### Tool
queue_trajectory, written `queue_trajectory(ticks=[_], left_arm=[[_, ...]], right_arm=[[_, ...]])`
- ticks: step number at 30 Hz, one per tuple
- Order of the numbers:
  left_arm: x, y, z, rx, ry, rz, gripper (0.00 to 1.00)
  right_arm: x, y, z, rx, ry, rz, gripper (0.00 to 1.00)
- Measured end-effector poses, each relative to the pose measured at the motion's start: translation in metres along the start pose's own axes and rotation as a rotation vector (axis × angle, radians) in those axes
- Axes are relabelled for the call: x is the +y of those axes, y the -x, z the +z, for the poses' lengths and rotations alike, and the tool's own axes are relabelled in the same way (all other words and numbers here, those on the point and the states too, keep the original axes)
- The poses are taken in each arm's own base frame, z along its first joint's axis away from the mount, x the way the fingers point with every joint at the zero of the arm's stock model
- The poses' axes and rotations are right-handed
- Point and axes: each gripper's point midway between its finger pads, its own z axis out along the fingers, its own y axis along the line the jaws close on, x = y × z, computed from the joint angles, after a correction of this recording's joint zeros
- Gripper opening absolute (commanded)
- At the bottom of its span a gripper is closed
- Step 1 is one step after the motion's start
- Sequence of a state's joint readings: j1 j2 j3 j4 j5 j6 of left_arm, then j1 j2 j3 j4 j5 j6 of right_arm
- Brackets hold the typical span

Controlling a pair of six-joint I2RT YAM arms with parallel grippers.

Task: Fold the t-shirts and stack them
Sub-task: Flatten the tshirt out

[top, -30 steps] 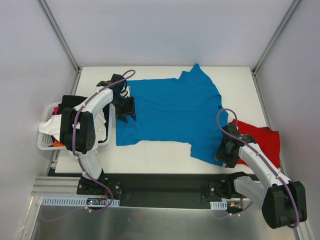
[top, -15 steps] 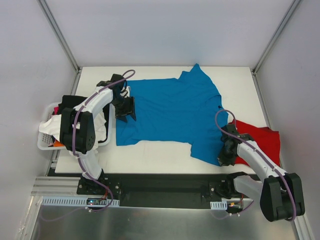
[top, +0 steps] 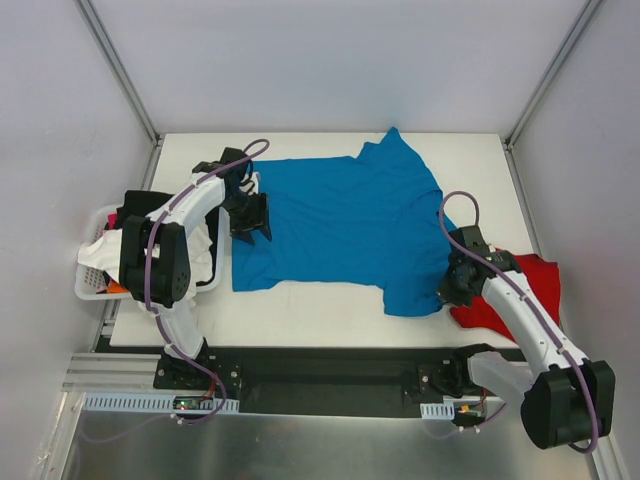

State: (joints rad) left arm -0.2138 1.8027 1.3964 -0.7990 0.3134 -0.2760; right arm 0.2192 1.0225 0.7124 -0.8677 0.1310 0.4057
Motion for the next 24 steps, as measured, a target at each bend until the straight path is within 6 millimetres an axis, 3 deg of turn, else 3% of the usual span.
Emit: queue_trajectory(ticks=[6, 10, 14, 19, 24], left_arm=[[0.005, 0.002, 0.0, -0.006, 0.015, -0.009, 0.55], [0.024, 0.001, 0.0, -0.011, 0.068, -0.054, 0.62], [0.037, -0.012, -0.008, -0.039, 0.109, -0.081, 0.61], [0.043, -0.043, -0.031, -0.089, 0.13, -0.09, 0.61], [0.041, -0.055, -0.027, -0.107, 0.127, -0.104, 0.61]], right_arm=[[0.0, -0.001, 0.002, 0.021, -0.011, -0.011, 0.01], [0.001, -0.003, 0.005, 0.043, -0.014, -0.024, 0.01], [0.001, -0.007, 0.009, 0.071, -0.02, -0.045, 0.01], [0.0, -0.011, 0.013, 0.108, -0.029, -0.081, 0.01], [0.0, -0.014, 0.015, 0.132, -0.026, -0.115, 0.01]])
